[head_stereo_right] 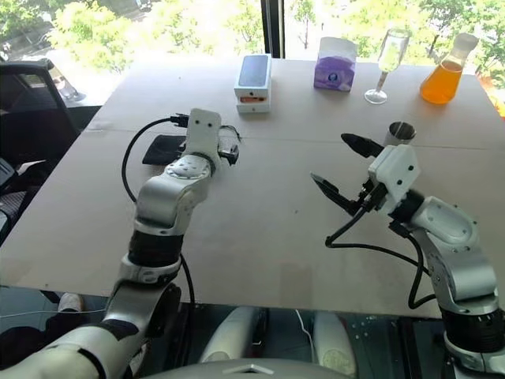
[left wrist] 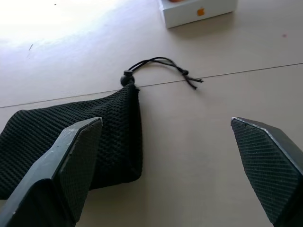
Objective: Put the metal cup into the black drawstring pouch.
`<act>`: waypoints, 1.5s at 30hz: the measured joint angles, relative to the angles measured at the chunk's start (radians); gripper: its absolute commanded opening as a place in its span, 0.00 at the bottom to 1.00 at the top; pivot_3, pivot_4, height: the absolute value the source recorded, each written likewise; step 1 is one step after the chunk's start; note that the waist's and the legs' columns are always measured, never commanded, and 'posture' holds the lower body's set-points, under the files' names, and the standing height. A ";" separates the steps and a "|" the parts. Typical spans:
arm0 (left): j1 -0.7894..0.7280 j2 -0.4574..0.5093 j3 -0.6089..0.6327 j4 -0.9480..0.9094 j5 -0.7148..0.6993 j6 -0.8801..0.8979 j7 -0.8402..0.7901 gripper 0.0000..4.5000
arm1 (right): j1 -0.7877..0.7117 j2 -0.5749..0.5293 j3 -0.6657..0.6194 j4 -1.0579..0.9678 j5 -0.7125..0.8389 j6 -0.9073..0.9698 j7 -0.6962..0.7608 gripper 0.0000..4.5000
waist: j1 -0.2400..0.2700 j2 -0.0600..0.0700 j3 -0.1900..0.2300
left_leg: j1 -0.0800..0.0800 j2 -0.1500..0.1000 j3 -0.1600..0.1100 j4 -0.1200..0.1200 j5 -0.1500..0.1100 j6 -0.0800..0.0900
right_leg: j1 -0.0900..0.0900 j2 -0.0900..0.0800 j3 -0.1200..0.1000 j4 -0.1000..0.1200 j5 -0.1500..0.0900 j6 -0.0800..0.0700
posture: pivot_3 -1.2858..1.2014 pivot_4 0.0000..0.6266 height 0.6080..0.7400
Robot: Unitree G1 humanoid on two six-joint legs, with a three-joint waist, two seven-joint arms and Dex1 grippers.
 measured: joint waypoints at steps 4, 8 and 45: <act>-0.085 -0.054 0.006 0.126 0.086 0.023 0.100 1.00 | 0.028 -0.007 -0.006 -0.007 -0.001 0.002 -0.001 0.99 | 0.004 -0.002 0.001 | -0.001 -0.001 0.000 0.000 0.001 -0.001 | 0.000 -0.002 0.000 0.000 0.000 0.000 | 0.52 0.24 1.00; -0.116 -0.103 0.010 0.156 0.139 0.032 0.154 1.00 | 0.042 -0.012 -0.013 -0.023 -0.001 0.002 -0.004 0.99 | 0.004 -0.003 0.002 | -0.001 -0.002 0.000 0.000 0.002 -0.003 | -0.001 -0.003 -0.001 0.000 0.000 0.000 | 0.52 0.24 1.00; -0.246 -0.142 0.130 0.646 0.241 -0.240 0.321 1.00 | 0.115 -0.038 -0.055 -0.022 0.041 0.013 0.020 0.99 | 0.019 -0.005 0.003 | -0.001 -0.003 0.000 0.000 0.002 -0.003 | -0.001 -0.004 -0.002 0.001 0.000 0.000 | 0.52 0.24 1.00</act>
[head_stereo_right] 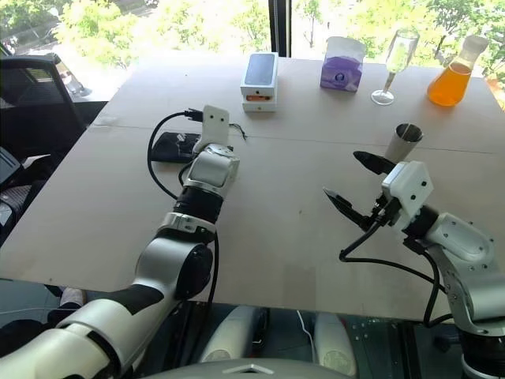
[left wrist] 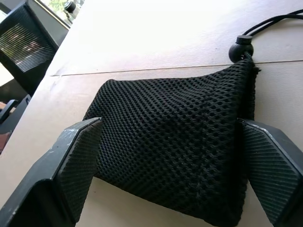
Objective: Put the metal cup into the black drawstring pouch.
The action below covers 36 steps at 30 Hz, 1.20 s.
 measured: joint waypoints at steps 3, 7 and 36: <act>-0.005 0.007 0.004 0.034 0.000 -0.025 0.009 1.00 | 0.000 0.000 0.001 0.000 0.000 -0.001 0.000 0.99 | 0.000 0.000 0.000 | 0.000 0.000 0.000 0.000 0.000 0.000 | 0.000 0.000 0.000 0.000 0.000 0.000 | 0.52 0.24 1.00; -0.020 0.014 0.009 0.062 0.000 -0.038 0.016 0.88 | 0.000 0.000 0.001 0.000 -0.001 -0.002 -0.001 1.00 | 0.000 0.000 0.000 | 0.000 0.000 0.000 0.000 0.000 0.000 | 0.000 0.000 0.000 0.000 0.000 0.000 | 0.52 0.24 1.00; 0.125 0.314 -0.081 -0.628 -0.432 0.609 -0.936 0.00 | -0.412 -0.174 0.126 0.350 -0.241 0.379 -0.119 1.00 | -0.024 0.000 0.000 | 0.000 0.000 0.000 0.002 0.001 -0.001 | 0.001 0.000 0.000 0.002 0.000 0.000 | 0.52 0.24 1.00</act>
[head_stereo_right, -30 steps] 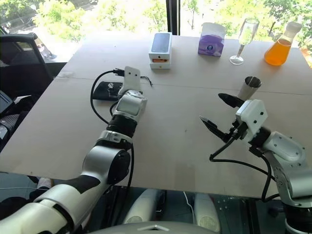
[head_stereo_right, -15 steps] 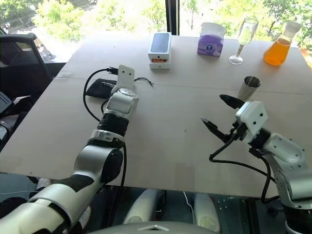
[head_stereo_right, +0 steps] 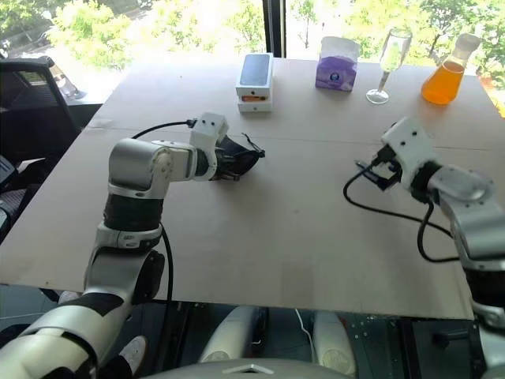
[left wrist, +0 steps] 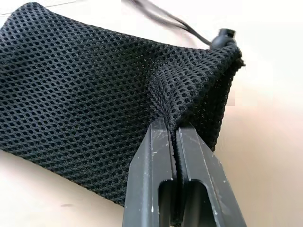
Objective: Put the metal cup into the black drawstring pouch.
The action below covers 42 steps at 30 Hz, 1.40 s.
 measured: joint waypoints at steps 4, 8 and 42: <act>0.034 -0.007 -0.001 -0.024 -0.004 0.034 0.016 0.00 | -0.208 -0.018 0.102 0.250 -0.059 0.059 0.063 1.00 | -0.009 0.000 0.000 | -0.001 0.000 0.002 0.000 0.000 0.000 | -0.001 0.000 0.002 0.000 0.000 0.000 | 0.52 0.24 1.00; 0.044 -0.009 -0.001 -0.052 -0.004 0.042 0.035 0.00 | -0.346 -0.038 0.198 0.439 -0.136 0.011 0.157 1.00 | -0.004 0.000 0.000 | -0.001 0.000 0.002 -0.001 0.000 0.000 | -0.001 0.000 0.001 -0.001 0.000 0.000 | 0.52 0.24 1.00; -0.015 -0.307 0.464 -0.019 -0.130 0.150 0.134 0.00 | -0.149 0.202 -0.089 0.059 0.037 0.389 0.340 0.03 | 0.002 0.000 0.001 | -0.006 0.000 -0.003 0.000 0.000 0.000 | -0.003 -0.003 -0.003 -0.003 0.000 0.000 | 0.52 0.24 1.00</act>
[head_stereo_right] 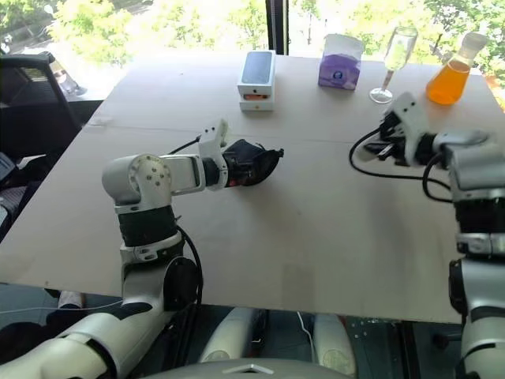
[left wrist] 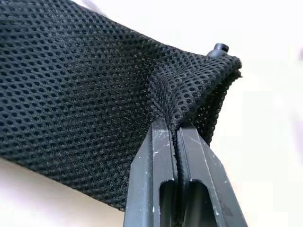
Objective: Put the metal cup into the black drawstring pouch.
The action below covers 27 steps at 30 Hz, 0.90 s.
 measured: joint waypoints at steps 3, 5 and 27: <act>-0.021 -0.008 0.051 0.087 -0.035 0.002 0.029 0.00 | 0.132 0.210 -0.079 -0.272 0.093 0.150 -0.153 0.03 | -0.010 0.001 0.000 | 0.002 0.000 0.002 0.000 0.000 0.000 | -0.002 0.001 0.003 0.004 0.000 0.000 | 0.52 0.24 1.00; -0.027 0.002 0.064 0.145 -0.064 0.004 0.036 0.00 | 0.149 0.364 -0.136 -0.390 0.134 0.204 -0.270 0.03 | -0.010 0.001 0.000 | 0.004 -0.001 0.003 0.000 0.000 0.000 | -0.002 0.002 0.004 0.006 0.000 0.000 | 0.52 0.24 1.00; -0.056 0.094 -0.040 0.208 -0.261 0.004 0.084 0.00 | 0.251 0.722 -0.070 -0.251 0.299 0.024 -0.613 0.03 | -0.012 0.001 0.000 | 0.005 -0.002 0.003 -0.003 0.001 -0.002 | -0.003 0.002 0.005 0.006 0.000 0.000 | 0.52 0.24 1.00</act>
